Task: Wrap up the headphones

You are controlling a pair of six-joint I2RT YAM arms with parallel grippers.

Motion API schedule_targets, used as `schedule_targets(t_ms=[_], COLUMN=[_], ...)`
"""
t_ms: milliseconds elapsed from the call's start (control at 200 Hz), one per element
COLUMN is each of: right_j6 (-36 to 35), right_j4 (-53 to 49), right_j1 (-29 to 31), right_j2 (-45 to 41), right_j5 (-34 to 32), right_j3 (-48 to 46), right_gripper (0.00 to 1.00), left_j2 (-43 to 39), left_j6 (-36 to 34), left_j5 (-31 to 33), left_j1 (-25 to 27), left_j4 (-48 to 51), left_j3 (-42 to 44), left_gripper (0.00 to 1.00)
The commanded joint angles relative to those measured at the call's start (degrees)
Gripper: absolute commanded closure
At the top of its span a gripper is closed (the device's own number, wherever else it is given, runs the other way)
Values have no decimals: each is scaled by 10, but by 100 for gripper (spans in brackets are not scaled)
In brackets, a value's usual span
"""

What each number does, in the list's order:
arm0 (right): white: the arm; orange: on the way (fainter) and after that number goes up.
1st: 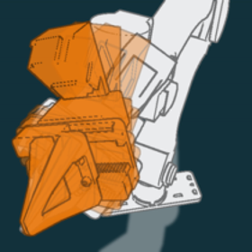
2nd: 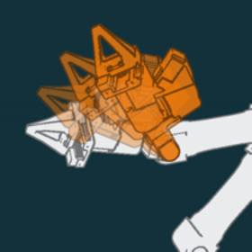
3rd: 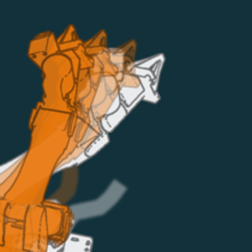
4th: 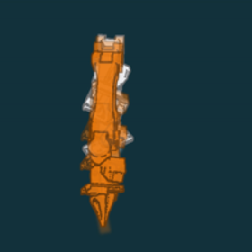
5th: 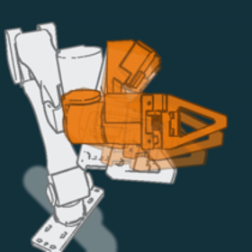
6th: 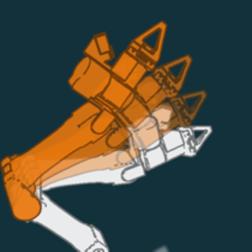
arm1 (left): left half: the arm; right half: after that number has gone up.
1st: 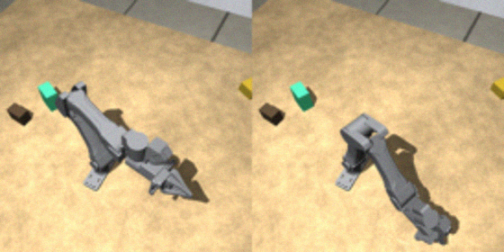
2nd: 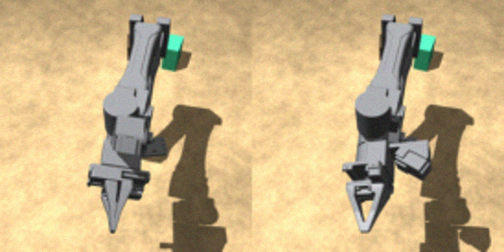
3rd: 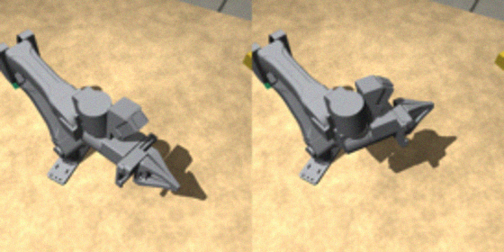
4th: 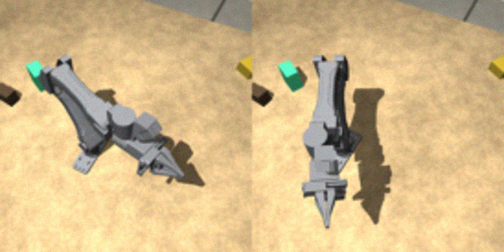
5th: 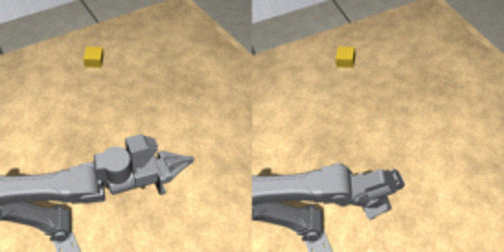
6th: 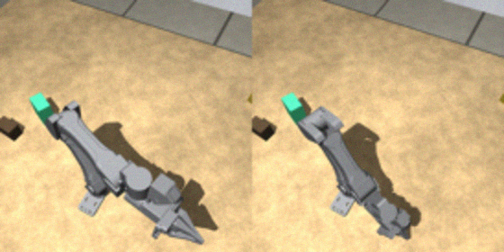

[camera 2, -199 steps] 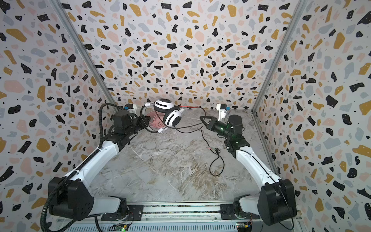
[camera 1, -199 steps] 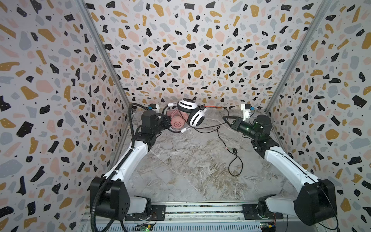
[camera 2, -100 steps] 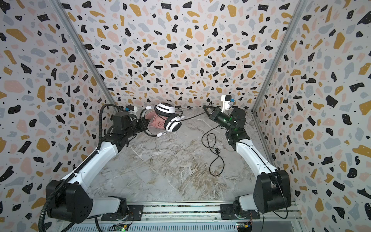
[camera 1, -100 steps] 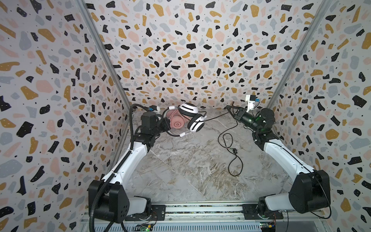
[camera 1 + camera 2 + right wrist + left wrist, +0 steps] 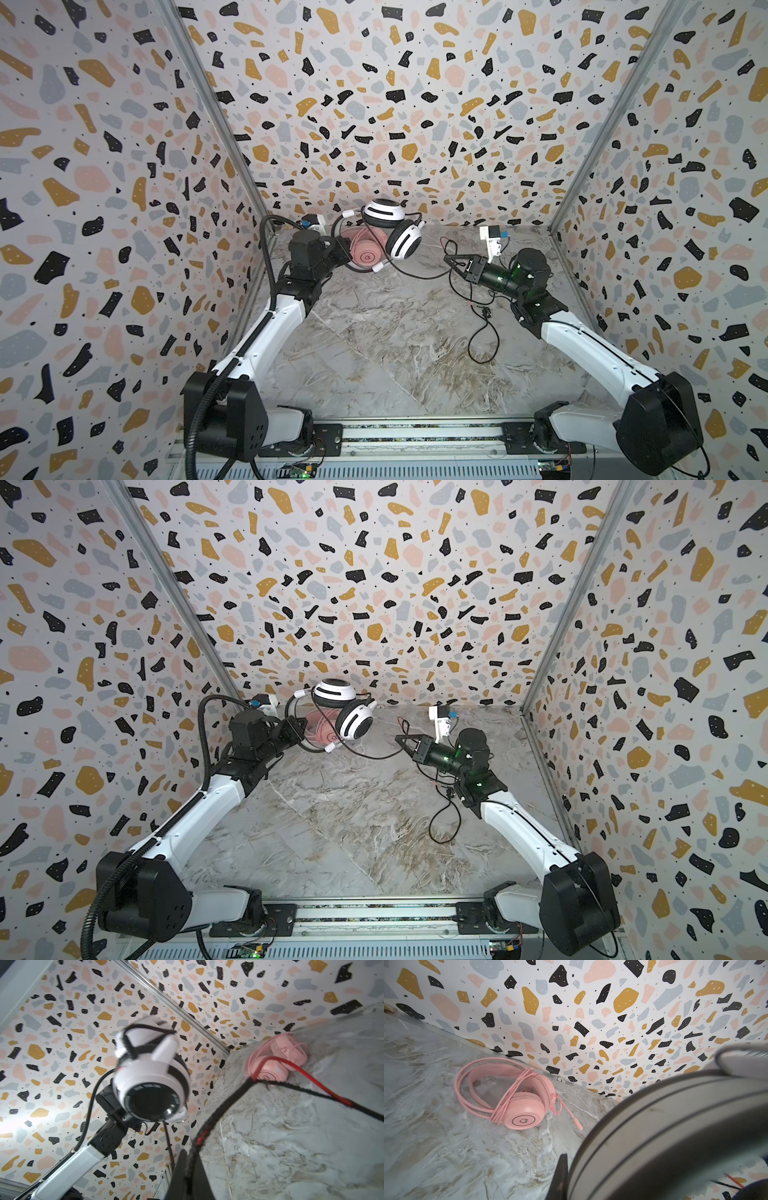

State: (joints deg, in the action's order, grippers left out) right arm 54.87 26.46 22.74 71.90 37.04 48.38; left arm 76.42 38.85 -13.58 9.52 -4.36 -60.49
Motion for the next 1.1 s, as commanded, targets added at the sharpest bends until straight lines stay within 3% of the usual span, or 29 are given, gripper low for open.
schedule_targets(t_ms=[0,230,375,521,646,841,1096], right_j6=[-14,-15,-6,3,24,82,58], right_j4=[2,23,65,96,133,205,155], right_j1=[-16,-39,-43,-53,-56,-53,-57], right_j2=[5,46,76,118,166,233,254], right_j5=[-7,7,21,35,72,119,76], right_j3=[-8,0,-12,5,38,68,41], right_gripper=[95,93,93,93,89,63,48], left_j2=[-6,-20,-13,-5,-19,-31,-25], left_j6=[42,-17,0,-22,-89,-154,-155], left_j5=[-76,-161,-290,-385,-401,-384,-385], left_j1=[-3,-3,-3,-3,-3,-3,-3], left_j4=[-92,-23,-66,-43,31,119,132], left_j3=[-48,-77,-81,-105,-119,-128,-165], left_gripper=[100,100,100,100,100,100,100])
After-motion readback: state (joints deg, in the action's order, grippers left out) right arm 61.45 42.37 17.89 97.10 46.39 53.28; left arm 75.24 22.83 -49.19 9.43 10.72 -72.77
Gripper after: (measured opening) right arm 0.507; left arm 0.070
